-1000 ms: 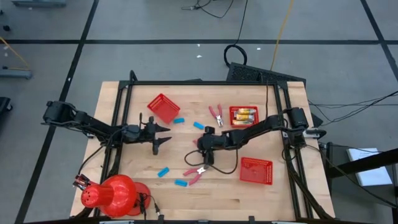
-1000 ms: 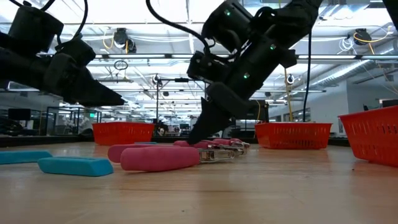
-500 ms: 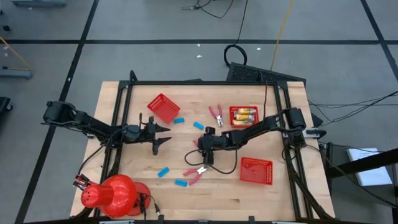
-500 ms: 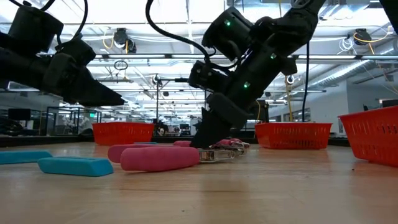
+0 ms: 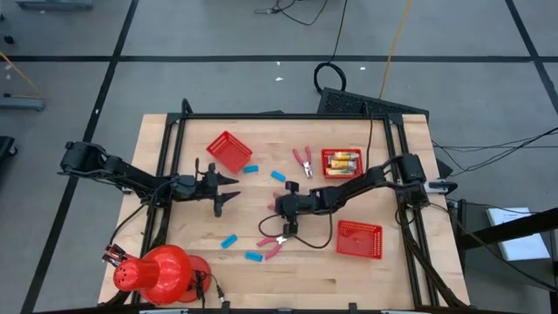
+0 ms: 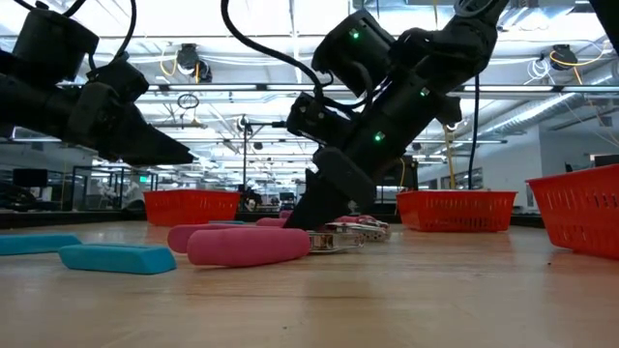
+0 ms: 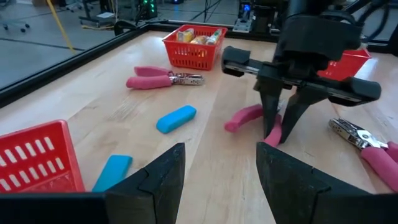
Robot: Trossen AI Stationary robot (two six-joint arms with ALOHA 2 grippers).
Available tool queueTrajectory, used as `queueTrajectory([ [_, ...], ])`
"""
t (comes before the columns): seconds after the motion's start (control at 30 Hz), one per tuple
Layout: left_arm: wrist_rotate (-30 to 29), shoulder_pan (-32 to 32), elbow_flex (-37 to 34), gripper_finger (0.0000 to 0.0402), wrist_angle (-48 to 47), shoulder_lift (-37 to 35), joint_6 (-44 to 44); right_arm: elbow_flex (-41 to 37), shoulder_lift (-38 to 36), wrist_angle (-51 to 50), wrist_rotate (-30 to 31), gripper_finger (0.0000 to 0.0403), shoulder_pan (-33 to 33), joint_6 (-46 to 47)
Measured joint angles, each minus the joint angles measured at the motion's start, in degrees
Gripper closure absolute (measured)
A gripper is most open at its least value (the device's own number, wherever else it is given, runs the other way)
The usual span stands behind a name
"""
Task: Pick & Place School Supplies
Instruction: Put the center pink hole puncher into the bottom red bin
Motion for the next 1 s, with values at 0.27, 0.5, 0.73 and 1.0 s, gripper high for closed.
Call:
queueTrajectory([
  [0.27,-0.30,0.00,0.00,0.0202,-0.37,0.00,-0.03,-0.33,-1.62,1.13,3.97,0.0367,3.92,-3.07],
  [0.5,-0.30,0.00,0.01,0.0202,-0.44,0.02,-0.73,-0.20,-9.40,-0.35,11.42,0.0367,7.53,-6.76],
  [0.73,-0.30,0.00,0.02,0.0202,-0.51,0.02,-1.08,-0.17,-19.18,-14.90,21.18,0.0367,13.57,-3.74],
  [1.0,-0.32,0.00,0.02,0.0202,-0.57,0.02,-1.27,-0.15,-25.58,-36.94,28.74,0.0368,22.77,14.91],
])
